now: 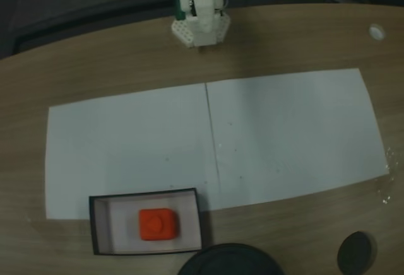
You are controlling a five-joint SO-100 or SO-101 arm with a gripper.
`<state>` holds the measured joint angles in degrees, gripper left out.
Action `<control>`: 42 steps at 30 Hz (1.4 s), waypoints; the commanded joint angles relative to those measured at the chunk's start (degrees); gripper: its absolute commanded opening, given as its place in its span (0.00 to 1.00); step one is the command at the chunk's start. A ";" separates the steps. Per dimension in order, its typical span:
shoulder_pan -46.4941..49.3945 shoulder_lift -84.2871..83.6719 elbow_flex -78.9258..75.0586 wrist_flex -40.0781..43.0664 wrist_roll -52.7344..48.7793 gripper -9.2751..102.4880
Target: Grab a orange square and put it in the box.
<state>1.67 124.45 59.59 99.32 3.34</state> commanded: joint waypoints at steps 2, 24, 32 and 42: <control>-2.90 17.67 13.89 -2.29 0.26 0.15; -3.25 64.69 49.75 -4.83 -5.45 0.15; -3.25 74.62 59.77 -13.62 -5.36 0.10; -3.69 74.71 82.53 -33.22 -5.36 0.08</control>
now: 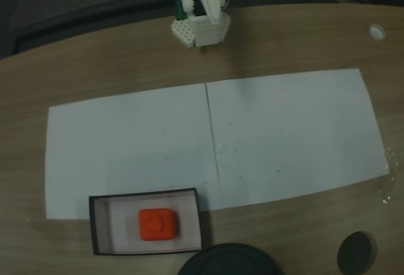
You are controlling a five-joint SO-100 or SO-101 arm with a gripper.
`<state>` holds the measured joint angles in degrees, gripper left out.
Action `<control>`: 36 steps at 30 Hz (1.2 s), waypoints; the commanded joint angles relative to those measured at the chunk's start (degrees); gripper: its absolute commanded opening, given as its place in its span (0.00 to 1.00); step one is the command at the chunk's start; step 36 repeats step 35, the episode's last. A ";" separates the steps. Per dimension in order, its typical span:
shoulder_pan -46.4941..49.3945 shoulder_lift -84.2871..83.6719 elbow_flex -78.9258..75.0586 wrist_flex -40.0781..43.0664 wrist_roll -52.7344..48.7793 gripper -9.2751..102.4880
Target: Grab a orange square and put it in the box.
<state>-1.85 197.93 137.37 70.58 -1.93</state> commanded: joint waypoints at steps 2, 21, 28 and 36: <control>0.09 1.23 11.34 -7.29 0.35 0.08; -0.26 1.23 36.56 -3.52 7.73 0.08; 0.26 1.23 34.63 3.34 7.73 0.08; 0.00 1.23 34.63 3.34 7.65 0.08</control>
